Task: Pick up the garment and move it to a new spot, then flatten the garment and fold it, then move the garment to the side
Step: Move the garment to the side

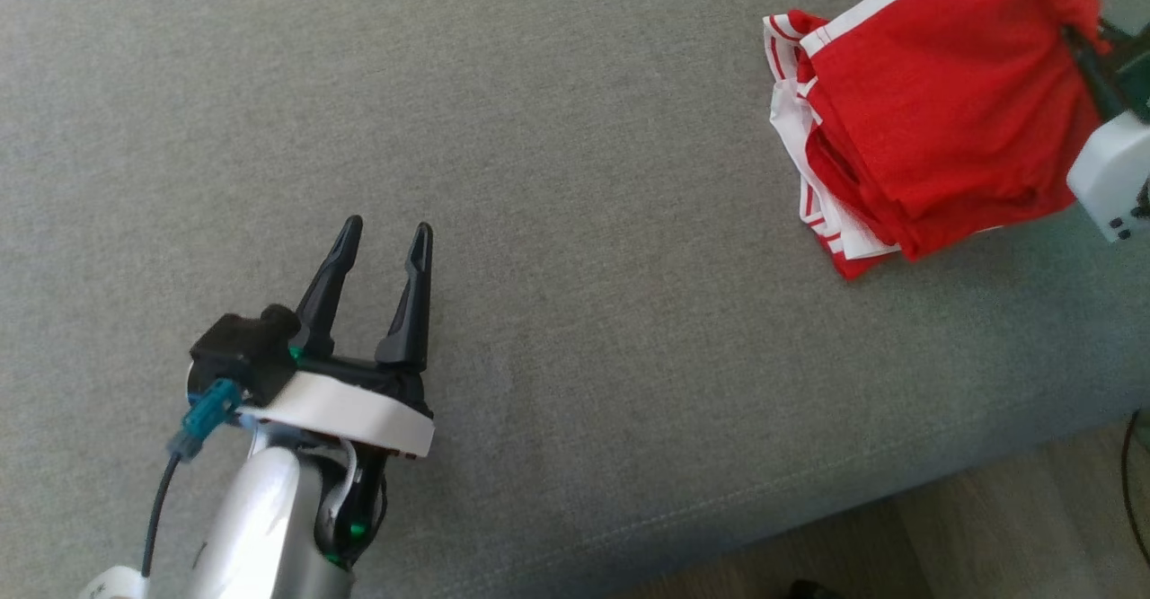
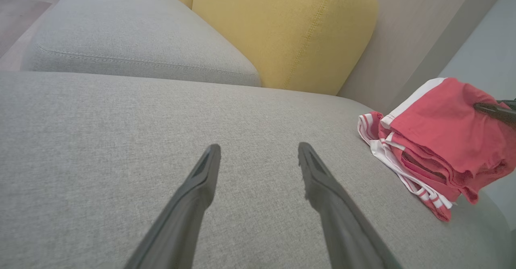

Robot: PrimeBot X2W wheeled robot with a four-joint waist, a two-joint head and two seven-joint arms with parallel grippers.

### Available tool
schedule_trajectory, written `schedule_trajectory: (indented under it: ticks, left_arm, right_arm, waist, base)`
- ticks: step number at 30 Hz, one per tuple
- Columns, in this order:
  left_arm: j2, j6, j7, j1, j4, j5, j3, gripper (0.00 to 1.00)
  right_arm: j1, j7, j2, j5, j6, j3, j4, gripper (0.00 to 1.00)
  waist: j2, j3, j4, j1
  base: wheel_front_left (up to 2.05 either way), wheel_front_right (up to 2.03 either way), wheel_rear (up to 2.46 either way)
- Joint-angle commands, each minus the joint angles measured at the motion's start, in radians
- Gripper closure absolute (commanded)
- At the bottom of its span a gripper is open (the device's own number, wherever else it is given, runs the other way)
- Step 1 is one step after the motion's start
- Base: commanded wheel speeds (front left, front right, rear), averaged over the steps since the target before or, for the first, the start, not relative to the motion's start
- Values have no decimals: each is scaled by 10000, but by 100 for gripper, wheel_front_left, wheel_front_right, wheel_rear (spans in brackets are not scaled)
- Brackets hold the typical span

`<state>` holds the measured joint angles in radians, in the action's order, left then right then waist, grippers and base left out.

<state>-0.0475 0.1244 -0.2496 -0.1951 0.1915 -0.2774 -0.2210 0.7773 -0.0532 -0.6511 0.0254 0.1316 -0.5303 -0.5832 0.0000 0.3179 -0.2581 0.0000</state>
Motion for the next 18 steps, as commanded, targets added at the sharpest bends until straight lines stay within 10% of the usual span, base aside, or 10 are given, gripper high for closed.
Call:
schedule_trajectory:
  ticks: [1,3,4,5,18]
  left_arm:
    - [-27,54,-122,-317,-363,-89,250,0]
    - [-27,57,-122,-292,-334,-97,239,0]
    - [-27,58,-122,-286,-316,-97,235,0]
    - [-27,59,-122,-284,-298,-100,230,0]
    - [-27,62,-122,-66,-130,-464,133,0]
  right_arm:
    - [-388,-48,-162,17,-9,271,265,100]
    - [-568,-86,-99,14,-9,510,354,93]
    - [-670,-110,-39,82,-9,630,393,58]
    - [-773,-156,12,143,-9,743,428,3]
    - [-1218,-774,764,813,-9,1640,1904,0]
  waist:
    - [0,-18,17,0]
    - [0,-58,30,0]
    - [0,-76,32,0]
    - [0,-96,36,0]
    - [0,-862,220,0]
  base:
    - [0,0,0]
    - [0,0,0]
    - [0,0,0]
    - [0,0,0]
    - [0,0,0]
